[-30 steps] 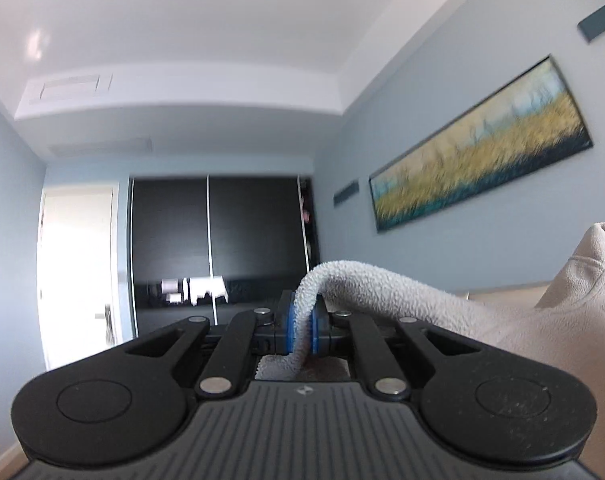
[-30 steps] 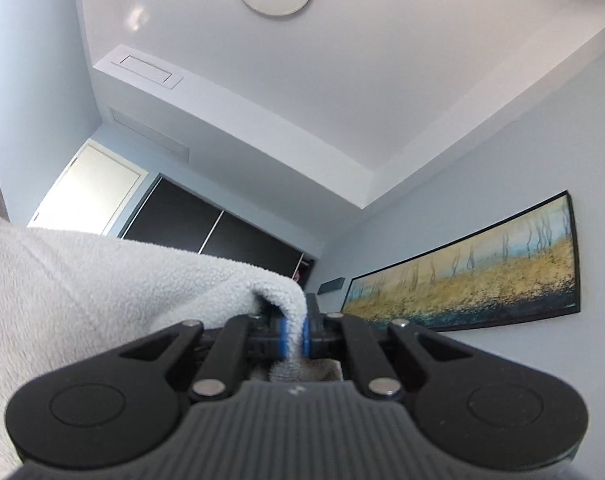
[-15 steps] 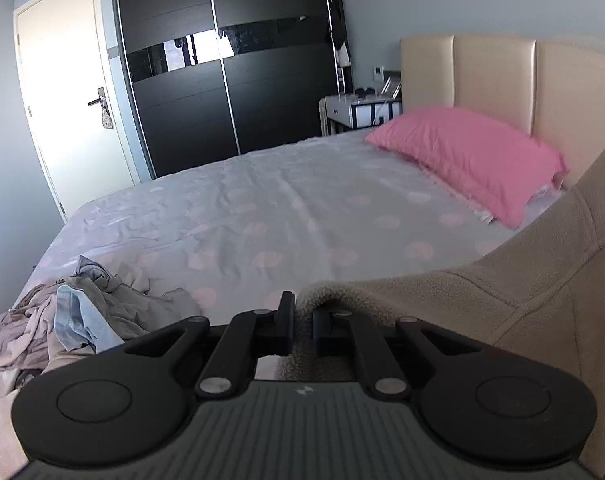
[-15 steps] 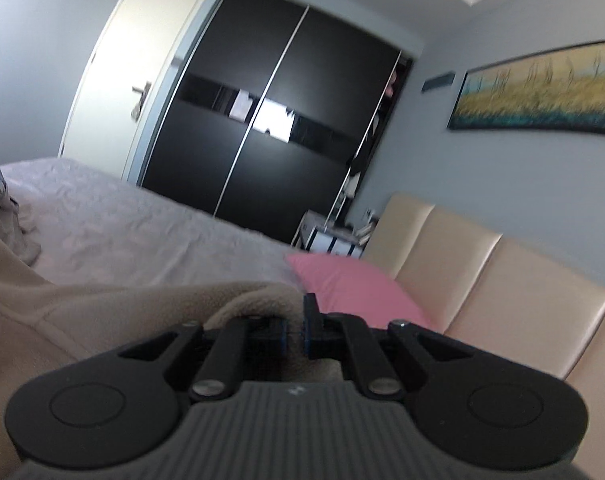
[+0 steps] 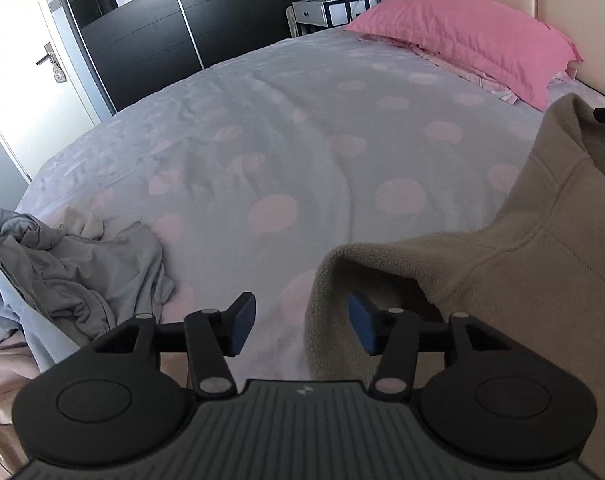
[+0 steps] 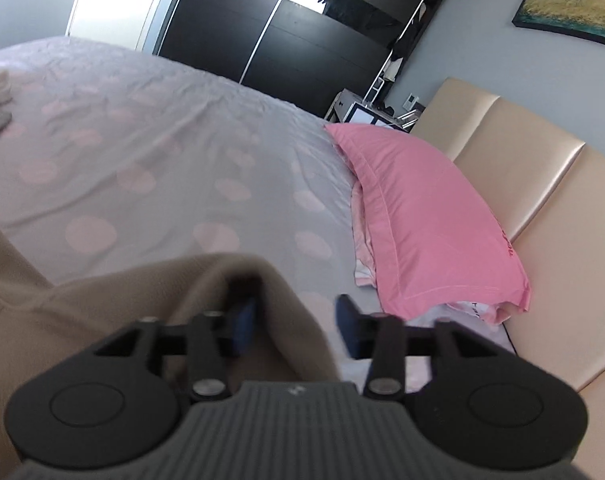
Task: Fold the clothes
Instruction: 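Open both grippers and release the hoodie onto the bed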
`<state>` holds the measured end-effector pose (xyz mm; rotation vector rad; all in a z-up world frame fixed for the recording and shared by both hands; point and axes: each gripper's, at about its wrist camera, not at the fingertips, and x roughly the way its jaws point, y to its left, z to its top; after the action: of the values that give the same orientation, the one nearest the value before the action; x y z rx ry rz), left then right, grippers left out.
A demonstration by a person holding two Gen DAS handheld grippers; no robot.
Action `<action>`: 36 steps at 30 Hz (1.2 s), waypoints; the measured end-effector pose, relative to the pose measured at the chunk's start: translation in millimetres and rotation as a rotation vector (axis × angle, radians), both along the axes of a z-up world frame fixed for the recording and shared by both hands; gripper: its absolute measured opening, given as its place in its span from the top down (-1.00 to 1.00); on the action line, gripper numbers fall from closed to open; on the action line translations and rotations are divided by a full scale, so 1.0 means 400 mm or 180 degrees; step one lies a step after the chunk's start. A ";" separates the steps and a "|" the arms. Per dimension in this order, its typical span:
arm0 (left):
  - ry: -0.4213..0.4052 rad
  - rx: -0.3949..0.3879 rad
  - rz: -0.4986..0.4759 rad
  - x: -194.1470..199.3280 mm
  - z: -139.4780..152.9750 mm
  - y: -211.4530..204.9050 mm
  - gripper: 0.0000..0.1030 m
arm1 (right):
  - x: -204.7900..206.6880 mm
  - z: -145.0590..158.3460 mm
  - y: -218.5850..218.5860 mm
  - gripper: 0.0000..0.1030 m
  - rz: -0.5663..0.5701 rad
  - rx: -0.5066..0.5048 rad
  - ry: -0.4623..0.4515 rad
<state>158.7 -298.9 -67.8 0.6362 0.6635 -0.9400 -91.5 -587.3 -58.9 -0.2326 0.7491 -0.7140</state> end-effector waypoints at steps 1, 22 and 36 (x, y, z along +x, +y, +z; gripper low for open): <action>0.0020 0.0007 -0.0004 -0.005 -0.001 0.014 0.01 | -0.005 -0.006 0.000 -0.02 0.0006 -0.0008 0.0038; 0.0082 -0.0198 -0.0737 -0.359 0.108 0.244 -0.14 | -0.347 0.083 0.467 -0.12 0.1634 0.0533 0.0130; -0.0003 -0.0461 -0.0926 -0.538 0.215 0.362 -0.24 | -0.643 0.412 0.599 -0.26 0.2069 0.1143 0.0579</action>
<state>-56.6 -154.1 18.2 0.6135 0.5039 -1.2458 -348.7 -347.6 106.0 -0.1975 0.8961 0.0622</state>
